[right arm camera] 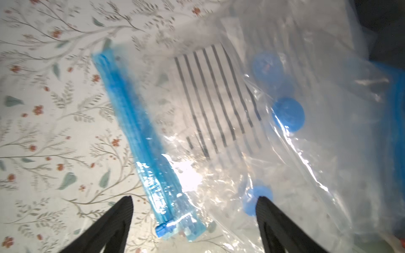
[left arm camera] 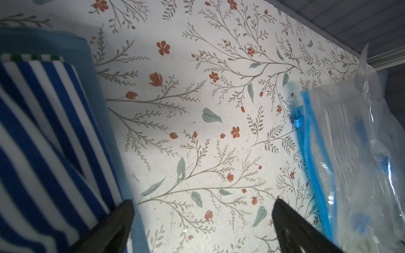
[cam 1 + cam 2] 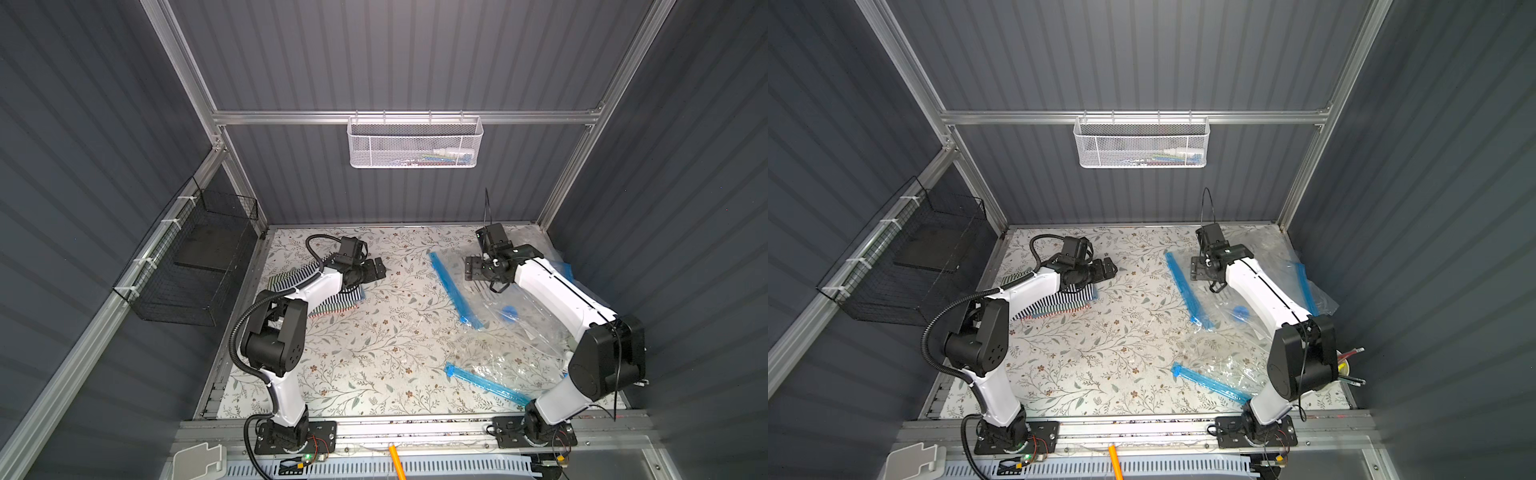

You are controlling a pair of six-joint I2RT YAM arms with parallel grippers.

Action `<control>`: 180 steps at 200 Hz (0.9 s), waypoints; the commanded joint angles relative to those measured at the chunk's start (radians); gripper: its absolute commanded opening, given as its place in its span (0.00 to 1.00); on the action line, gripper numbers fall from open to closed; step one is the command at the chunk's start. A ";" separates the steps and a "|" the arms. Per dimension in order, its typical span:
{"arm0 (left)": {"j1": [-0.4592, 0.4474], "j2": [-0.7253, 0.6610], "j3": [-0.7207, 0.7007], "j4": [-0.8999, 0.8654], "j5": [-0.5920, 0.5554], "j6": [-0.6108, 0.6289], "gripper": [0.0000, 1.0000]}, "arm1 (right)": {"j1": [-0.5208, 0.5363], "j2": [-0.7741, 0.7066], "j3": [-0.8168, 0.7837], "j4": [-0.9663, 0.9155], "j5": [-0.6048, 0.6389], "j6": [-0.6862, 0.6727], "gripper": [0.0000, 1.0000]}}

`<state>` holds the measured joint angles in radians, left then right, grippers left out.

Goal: Take the tank top out of the vacuum bag
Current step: Move the vacuum bag to the center of the board.

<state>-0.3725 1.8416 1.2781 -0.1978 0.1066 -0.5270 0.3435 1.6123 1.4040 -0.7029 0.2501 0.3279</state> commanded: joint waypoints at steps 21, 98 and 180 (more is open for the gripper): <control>0.000 -0.097 -0.023 -0.017 -0.054 0.005 1.00 | 0.095 0.102 0.101 0.029 -0.027 -0.069 0.80; 0.022 -0.251 -0.137 -0.013 -0.096 -0.011 1.00 | 0.205 0.404 0.283 0.010 -0.195 -0.098 0.40; 0.037 -0.227 -0.158 -0.005 -0.056 -0.016 1.00 | 0.189 0.550 0.297 -0.063 -0.037 -0.059 0.47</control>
<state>-0.3431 1.6062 1.1297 -0.1967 0.0284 -0.5350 0.5472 2.1445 1.7004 -0.7116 0.1322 0.2436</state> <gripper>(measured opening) 0.997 0.472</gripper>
